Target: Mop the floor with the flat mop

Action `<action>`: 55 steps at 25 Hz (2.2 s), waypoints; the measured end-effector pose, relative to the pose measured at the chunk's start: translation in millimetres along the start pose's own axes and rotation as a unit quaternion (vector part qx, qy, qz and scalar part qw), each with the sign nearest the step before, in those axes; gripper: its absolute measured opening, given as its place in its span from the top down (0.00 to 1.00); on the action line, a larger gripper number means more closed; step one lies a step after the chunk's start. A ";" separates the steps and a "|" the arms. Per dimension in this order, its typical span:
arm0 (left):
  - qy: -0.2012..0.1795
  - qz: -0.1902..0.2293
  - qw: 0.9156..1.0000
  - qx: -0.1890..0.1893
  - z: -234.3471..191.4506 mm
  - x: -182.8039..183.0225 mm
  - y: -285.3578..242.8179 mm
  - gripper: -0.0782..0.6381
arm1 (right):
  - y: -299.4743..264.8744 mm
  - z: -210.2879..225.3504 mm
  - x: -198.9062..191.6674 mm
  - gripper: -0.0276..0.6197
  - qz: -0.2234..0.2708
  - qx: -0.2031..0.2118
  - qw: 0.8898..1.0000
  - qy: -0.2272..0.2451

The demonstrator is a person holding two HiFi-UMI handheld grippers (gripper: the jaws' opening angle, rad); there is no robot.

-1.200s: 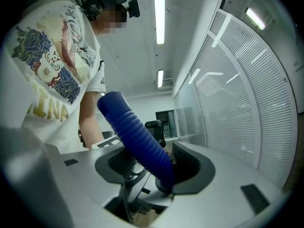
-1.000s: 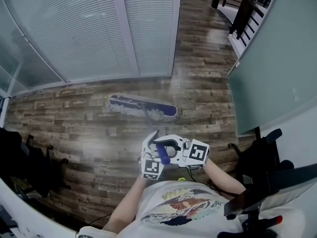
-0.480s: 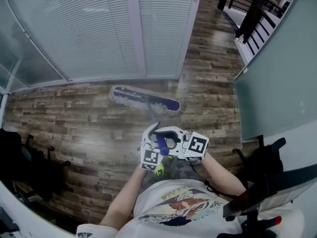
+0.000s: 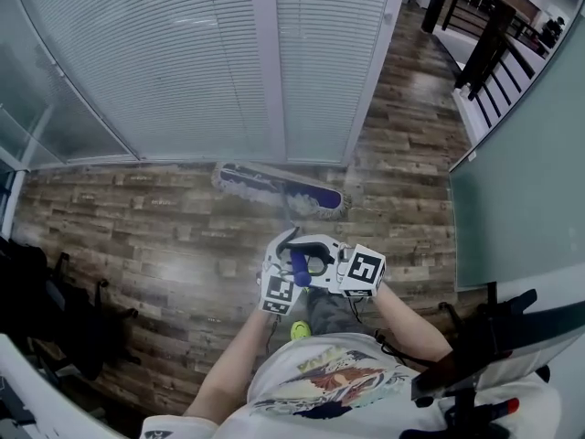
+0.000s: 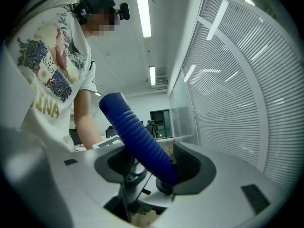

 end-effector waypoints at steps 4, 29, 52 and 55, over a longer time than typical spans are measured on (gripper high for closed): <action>0.001 -0.002 1.000 0.014 -41.9 19.1 -48.8 0.73 | -2.1 65.5 15.8 0.59 0.004 0.013 1.000 0.004; -0.065 -0.044 0.996 0.029 2.2 -3.4 -2.9 0.75 | 5.5 6.3 -0.3 0.56 0.012 0.041 0.998 -0.041; -0.088 -0.078 0.992 0.047 280.8 -12.6 117.8 0.75 | 171.9 -244.9 -50.8 0.56 0.029 0.062 0.996 -0.051; -0.093 -0.082 0.991 0.046 281.4 -7.1 107.3 0.75 | 180.4 -236.4 -48.6 0.56 0.034 0.057 0.996 -0.054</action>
Point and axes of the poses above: the fingertips, and each gripper's own axes: y backward along the fingers, z to its right, x out of its top, the point moved 6 cm from there along y, backward along the fingers, and after that the axes turned 4 degrees about -z, right-handed, at the moved point
